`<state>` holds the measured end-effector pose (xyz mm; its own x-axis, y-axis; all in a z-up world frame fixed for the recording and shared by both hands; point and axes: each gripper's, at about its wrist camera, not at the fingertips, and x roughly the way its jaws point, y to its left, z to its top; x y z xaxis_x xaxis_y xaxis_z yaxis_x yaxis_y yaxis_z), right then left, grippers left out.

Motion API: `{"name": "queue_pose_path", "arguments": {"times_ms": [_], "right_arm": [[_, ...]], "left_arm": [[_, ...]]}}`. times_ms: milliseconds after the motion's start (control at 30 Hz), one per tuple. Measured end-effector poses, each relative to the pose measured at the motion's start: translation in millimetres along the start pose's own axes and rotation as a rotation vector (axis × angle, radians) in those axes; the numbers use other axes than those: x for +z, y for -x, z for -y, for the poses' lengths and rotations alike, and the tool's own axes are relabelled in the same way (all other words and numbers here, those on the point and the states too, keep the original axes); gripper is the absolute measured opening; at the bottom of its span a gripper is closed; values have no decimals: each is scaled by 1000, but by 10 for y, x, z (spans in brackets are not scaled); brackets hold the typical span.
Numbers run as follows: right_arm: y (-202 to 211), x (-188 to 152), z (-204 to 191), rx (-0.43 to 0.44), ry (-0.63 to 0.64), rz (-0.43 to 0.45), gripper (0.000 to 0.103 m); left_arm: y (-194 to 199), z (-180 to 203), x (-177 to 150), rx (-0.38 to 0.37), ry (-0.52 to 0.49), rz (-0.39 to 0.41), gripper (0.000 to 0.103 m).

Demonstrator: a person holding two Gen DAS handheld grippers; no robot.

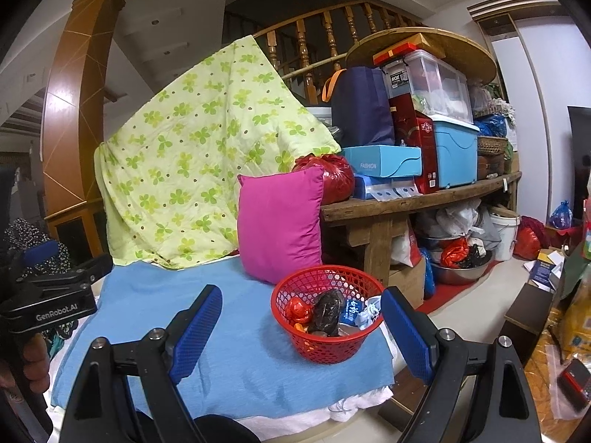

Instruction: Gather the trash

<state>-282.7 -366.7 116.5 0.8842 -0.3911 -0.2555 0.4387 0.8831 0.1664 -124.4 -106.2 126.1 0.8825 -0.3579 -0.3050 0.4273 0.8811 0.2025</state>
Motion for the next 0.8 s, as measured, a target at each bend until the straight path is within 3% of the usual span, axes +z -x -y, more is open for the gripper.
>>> {"name": "queue_pose_path", "arguments": {"times_ms": [800], "right_arm": [[-10, -29, -20, -5, 11, 3, 90]], "left_arm": [[6, -21, -42, 2, 15, -7, 103]]}}
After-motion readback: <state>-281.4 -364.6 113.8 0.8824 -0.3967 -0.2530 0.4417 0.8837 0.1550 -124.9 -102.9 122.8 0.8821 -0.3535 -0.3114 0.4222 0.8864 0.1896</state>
